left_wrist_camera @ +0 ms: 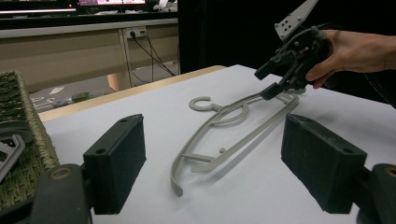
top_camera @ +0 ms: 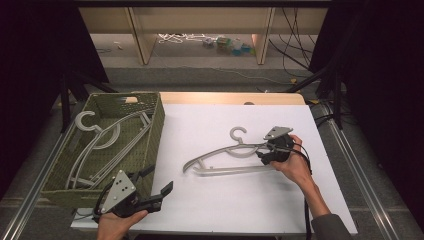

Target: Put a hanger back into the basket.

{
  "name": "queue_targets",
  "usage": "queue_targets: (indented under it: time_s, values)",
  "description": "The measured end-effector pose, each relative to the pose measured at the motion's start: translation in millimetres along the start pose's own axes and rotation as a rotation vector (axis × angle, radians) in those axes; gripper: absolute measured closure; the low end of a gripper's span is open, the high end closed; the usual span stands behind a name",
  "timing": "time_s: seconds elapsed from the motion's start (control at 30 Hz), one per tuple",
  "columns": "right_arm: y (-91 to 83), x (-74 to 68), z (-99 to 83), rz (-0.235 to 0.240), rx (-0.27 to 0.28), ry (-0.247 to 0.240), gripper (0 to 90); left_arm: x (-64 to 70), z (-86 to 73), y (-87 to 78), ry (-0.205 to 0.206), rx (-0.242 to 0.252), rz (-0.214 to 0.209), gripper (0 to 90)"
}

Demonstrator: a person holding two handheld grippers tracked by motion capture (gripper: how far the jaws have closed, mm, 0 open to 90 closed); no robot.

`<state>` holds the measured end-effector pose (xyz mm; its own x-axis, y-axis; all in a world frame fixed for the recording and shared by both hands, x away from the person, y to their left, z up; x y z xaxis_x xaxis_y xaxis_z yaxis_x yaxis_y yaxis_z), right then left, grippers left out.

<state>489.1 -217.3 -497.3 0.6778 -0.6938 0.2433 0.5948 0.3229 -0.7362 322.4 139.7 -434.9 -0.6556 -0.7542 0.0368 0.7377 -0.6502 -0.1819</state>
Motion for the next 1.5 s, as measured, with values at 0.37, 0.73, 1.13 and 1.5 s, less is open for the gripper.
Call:
queue_targets:
  time_s: [0.37,0.73,1.13,1.5]
  values:
    - [23.6,19.1,0.2,0.081,-0.105,-0.004,29.6,-1.4,0.5,0.9,-0.013,0.016,-0.001,21.9]
    - [37.7,25.3,-7.0,0.158,-0.148,0.029,41.7,-1.2,0.0,0.6,-0.006,0.002,-0.004,21.9]
    - [41.6,25.4,-9.5,0.214,-0.176,0.007,50.9,0.1,-0.7,0.6,-0.013,-0.001,-0.011,22.3]
    - [32.9,19.5,-12.1,0.247,-0.265,-0.121,72.1,0.9,-0.2,0.5,-0.014,0.004,-0.015,22.7]
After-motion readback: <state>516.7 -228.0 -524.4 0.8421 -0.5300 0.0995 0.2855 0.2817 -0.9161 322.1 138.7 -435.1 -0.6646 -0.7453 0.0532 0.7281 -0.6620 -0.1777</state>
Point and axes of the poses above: each handheld gripper's, and its own axes: y roughly forward along the jaws, z roughly out of its top, x roughly to its right, the point moved 7 cm from there along y, roughly forward along the jaws
